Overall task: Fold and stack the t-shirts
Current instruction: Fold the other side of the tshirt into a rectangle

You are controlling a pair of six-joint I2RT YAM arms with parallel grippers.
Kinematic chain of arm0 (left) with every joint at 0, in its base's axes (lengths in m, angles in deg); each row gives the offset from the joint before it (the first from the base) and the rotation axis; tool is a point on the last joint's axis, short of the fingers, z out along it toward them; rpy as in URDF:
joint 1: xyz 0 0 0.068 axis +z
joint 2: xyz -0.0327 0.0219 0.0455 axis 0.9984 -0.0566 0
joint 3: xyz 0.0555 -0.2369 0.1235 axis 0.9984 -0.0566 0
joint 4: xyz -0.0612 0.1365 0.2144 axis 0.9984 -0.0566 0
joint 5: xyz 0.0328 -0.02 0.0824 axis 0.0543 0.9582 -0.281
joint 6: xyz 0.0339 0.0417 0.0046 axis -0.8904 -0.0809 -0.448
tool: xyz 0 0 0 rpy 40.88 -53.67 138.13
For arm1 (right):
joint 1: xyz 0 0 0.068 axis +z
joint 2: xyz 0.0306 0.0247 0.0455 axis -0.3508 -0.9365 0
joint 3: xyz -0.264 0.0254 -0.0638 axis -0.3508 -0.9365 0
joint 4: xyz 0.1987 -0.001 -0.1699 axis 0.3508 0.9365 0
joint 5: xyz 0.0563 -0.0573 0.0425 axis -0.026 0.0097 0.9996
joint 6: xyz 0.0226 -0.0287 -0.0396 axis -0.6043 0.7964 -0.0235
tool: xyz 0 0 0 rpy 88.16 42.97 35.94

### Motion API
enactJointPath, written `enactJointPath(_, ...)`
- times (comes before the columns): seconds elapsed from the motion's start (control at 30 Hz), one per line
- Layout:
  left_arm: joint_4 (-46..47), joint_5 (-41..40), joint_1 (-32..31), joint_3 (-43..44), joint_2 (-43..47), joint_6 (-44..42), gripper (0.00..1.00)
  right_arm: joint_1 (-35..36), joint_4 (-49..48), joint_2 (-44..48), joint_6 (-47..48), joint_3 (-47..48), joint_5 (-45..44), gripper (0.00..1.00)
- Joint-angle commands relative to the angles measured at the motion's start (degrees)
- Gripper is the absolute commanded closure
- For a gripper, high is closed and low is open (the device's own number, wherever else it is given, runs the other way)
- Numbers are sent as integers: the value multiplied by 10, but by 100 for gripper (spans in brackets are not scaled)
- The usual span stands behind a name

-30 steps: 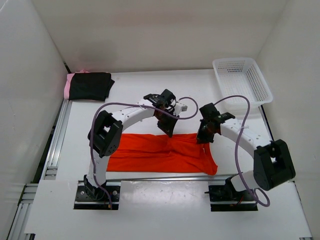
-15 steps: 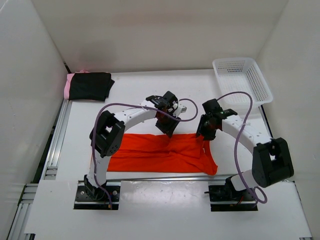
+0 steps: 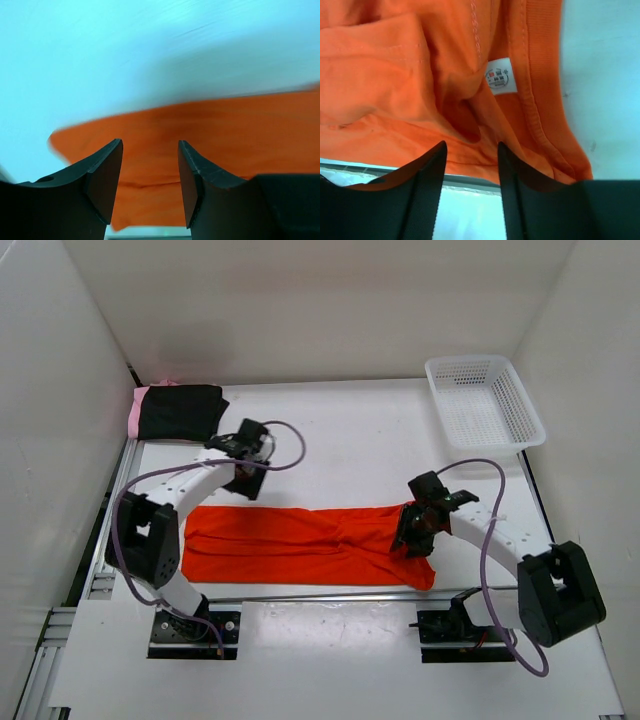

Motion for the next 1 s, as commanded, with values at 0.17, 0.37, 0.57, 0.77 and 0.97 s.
enactJointPath(0.17,96,-167,170,-176,10,0,42,2,-78,-84,14,26,30,51)
enactJointPath(0.37,113,-140,213,-180,-38,0,42,2,-78,-105,14,33,22,87)
enactJointPath(0.57,113,-135,230,-160,-90,0,42,-21,-23,-45,16,8,-7,100)
enactJointPath(0.77,113,-120,230,-160,-78,0,42,-21,-11,-24,38,-11,21,80)
enactJointPath(0.97,81,-74,230,-160,-17,0,36,-47,18,-7,82,67,26,55)
